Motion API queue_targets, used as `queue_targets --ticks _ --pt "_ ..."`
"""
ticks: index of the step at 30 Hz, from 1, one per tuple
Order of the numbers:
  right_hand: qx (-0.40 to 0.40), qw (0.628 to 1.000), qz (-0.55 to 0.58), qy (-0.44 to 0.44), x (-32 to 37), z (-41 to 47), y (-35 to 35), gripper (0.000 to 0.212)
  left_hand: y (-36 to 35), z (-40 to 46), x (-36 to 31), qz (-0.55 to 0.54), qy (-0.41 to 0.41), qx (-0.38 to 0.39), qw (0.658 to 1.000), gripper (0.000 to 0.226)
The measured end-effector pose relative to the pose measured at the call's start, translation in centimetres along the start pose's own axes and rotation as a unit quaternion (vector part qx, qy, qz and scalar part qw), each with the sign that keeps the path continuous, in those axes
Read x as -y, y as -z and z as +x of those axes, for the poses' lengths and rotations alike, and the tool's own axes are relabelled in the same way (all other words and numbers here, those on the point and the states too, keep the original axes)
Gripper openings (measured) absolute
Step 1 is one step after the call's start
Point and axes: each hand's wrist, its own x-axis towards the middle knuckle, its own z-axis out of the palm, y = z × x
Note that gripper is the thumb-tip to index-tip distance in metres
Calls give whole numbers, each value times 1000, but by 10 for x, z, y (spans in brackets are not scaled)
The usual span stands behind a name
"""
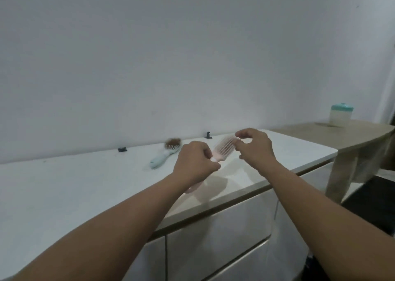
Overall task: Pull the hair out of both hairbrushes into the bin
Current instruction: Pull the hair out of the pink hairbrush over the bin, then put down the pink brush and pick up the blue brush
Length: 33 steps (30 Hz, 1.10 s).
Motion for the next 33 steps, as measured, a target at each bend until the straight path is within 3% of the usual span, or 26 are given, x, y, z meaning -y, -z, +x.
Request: queue_targets --ticks 12,16,22,29,33 --pt "155 984 -85 -12 -9 34 -91 27 8 33 62 55 75 -8 996 17" --pt "165 982 -95 -19 -20 45 -110 29 3 41 67 77 95 -9 992 36" --pt "183 975 -127 -12 -28 57 -130 32 -12 60 80 128 114 -12 985 40" --pt "180 972 -150 -3 -31 67 -146 34 10 75 93 121 128 -70 982 18" --pt "169 974 -154 -5 -31 69 -152 32 23 75 117 125 169 -86 974 17"
